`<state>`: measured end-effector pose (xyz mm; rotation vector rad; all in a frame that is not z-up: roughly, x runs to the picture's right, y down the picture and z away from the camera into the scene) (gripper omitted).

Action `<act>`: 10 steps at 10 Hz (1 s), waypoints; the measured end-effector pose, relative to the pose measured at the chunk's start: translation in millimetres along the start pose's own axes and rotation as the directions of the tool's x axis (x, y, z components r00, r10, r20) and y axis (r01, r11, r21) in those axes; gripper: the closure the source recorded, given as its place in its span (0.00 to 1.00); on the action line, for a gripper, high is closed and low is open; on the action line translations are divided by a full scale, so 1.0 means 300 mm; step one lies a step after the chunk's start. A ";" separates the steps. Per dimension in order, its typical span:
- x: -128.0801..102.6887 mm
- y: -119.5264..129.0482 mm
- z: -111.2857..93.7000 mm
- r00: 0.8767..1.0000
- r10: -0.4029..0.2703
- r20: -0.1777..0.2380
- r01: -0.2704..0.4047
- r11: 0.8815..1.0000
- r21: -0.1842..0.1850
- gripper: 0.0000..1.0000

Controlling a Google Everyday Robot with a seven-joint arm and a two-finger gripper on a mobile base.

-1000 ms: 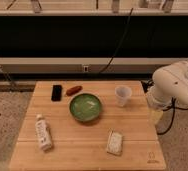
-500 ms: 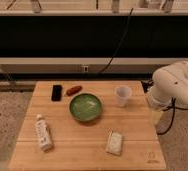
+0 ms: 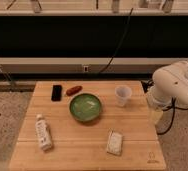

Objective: Wipe the white sponge on the table

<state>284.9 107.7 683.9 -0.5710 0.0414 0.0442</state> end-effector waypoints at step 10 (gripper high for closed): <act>-0.241 0.119 0.173 0.971 -0.241 -0.001 0.240 0.969 -0.063 0.20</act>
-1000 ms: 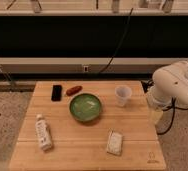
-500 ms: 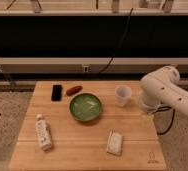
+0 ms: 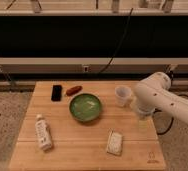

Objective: Wipe the white sponge on the table

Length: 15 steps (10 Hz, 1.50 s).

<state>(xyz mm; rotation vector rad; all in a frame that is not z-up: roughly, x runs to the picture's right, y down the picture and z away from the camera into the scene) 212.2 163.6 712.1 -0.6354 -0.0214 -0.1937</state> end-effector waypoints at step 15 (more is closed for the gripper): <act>-0.293 0.122 0.230 0.951 -0.307 0.043 0.308 0.951 -0.033 0.20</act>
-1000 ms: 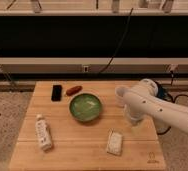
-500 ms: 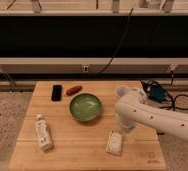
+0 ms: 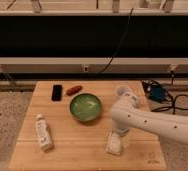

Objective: Wipe the white sponge on the table

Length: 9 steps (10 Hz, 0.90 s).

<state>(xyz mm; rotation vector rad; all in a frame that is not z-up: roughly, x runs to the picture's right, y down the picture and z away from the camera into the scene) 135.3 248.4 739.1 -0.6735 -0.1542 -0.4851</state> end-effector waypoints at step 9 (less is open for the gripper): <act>-0.030 -0.005 0.093 0.998 -0.052 0.040 0.051 0.999 0.011 0.20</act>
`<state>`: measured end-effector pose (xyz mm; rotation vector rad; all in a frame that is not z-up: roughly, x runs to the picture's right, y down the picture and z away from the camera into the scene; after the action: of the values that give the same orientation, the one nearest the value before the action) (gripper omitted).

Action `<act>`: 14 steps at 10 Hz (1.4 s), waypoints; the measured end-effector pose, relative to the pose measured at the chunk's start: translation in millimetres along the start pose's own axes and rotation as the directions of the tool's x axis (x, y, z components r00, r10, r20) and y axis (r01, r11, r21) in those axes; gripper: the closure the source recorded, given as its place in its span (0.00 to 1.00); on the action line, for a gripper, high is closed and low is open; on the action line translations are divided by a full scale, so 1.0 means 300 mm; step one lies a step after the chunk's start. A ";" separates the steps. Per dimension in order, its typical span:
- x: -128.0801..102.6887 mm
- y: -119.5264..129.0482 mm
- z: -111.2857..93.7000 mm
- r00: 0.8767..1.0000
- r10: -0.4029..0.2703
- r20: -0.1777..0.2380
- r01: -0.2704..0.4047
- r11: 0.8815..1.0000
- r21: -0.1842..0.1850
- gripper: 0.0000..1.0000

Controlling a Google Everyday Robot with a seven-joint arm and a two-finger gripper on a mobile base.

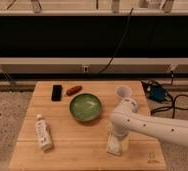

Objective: Wipe the white sponge on the table

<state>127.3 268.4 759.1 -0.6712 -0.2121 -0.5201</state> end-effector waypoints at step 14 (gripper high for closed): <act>0.009 0.013 0.072 1.000 0.011 0.026 -0.011 1.000 -0.012 0.20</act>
<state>131.1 283.8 774.6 -0.6909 -0.2296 -0.5030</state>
